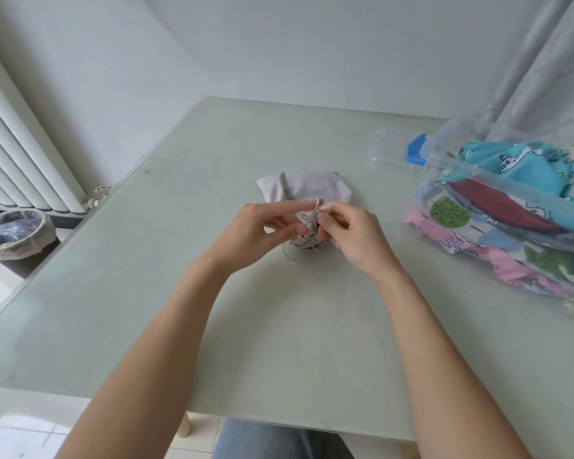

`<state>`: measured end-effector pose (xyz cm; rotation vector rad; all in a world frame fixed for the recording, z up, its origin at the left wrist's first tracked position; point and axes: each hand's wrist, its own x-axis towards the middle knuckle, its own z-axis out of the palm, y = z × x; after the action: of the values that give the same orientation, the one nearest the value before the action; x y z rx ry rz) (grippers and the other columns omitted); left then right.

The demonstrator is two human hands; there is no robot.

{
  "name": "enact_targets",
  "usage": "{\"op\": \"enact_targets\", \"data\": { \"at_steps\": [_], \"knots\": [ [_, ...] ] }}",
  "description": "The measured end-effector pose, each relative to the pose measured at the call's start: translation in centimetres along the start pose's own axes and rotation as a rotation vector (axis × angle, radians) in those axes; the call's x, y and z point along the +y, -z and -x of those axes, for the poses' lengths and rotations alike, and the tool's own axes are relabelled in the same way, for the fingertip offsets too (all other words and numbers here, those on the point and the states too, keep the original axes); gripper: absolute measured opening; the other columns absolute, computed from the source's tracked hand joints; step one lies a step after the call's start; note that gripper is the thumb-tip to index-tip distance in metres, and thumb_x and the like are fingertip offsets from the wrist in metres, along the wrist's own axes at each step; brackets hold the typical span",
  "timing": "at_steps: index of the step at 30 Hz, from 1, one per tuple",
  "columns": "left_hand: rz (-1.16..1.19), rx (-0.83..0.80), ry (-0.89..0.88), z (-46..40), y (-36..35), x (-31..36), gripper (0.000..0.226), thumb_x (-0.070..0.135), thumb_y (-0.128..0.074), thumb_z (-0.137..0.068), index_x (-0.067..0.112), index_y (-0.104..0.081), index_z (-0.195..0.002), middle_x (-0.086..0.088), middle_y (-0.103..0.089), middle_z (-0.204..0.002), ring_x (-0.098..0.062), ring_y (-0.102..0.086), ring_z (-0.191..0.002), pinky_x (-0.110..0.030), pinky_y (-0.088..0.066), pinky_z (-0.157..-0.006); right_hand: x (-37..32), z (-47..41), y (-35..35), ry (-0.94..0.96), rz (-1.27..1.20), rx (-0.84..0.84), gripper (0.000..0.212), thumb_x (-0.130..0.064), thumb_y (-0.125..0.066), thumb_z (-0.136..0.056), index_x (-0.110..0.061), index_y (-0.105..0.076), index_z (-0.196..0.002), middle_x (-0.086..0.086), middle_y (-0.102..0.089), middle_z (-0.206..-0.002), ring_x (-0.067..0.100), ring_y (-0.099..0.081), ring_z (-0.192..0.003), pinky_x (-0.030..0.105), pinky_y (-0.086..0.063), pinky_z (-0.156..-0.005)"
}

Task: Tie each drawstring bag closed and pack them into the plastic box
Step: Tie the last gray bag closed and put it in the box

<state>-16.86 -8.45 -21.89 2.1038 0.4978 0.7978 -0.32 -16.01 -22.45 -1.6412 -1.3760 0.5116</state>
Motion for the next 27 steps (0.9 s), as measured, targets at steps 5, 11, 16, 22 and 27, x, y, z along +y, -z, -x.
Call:
{"op": "enact_targets", "data": {
  "at_steps": [5,11,16,22,27],
  "knots": [
    [-0.109,0.042,-0.048,-0.6,-0.1,-0.6,0.041,0.016,-0.062,-0.086,0.040,-0.056,-0.118,0.011,-0.069,-0.079,-0.015,-0.065,-0.071,-0.027,-0.052,-0.073,-0.7,0.2,-0.2,-0.004,0.006,-0.024,0.020,-0.017,-0.050,-0.095,-0.017,-0.063,-0.080,-0.010,-0.060,-0.062,0.004,-0.053,-0.061,0.019,-0.040,-0.063],
    [-0.329,0.012,-0.085,-1.0,-0.5,-0.4,0.038,0.019,-0.063,-0.086,0.041,-0.056,-0.117,0.012,-0.066,-0.079,-0.005,-0.060,-0.067,-0.026,-0.052,-0.068,-0.9,0.5,-0.2,-0.009,-0.086,-0.009,0.022,-0.034,-0.062,-0.088,-0.014,-0.070,-0.085,0.010,-0.064,-0.068,0.005,-0.052,-0.064,0.021,-0.041,-0.062],
    [-0.176,0.232,-0.055,-0.9,-0.8,0.2,0.026,0.021,-0.072,-0.082,0.022,-0.056,-0.102,0.008,-0.069,-0.080,-0.008,-0.067,-0.072,-0.032,-0.056,-0.071,-1.0,0.1,-0.2,-0.032,-0.085,0.112,0.026,-0.023,-0.057,-0.092,-0.025,-0.065,-0.067,-0.007,-0.057,-0.056,0.000,-0.044,-0.048,0.012,-0.033,-0.050],
    [-0.057,0.254,-0.024,-1.2,-1.0,0.4,0.026,0.017,-0.077,-0.077,0.016,-0.059,-0.096,0.008,-0.068,-0.089,-0.004,-0.065,-0.080,-0.016,-0.050,-0.064,-1.3,0.3,-0.2,-0.075,-0.098,0.070,0.037,-0.022,-0.053,-0.095,-0.011,-0.059,-0.059,-0.014,-0.051,-0.043,0.003,-0.038,-0.040,0.012,-0.027,-0.045],
    [0.046,0.287,-0.053,-1.2,-1.3,0.8,0.019,0.007,-0.069,-0.082,0.020,-0.057,-0.087,0.011,-0.065,-0.079,-0.002,-0.063,-0.076,-0.016,-0.049,-0.066,-0.9,-0.1,-0.2,-0.138,-0.220,0.066,0.031,-0.019,-0.049,-0.096,0.000,-0.067,-0.079,-0.004,-0.055,-0.057,0.000,-0.043,-0.042,0.010,-0.031,-0.047]
  ]
}}
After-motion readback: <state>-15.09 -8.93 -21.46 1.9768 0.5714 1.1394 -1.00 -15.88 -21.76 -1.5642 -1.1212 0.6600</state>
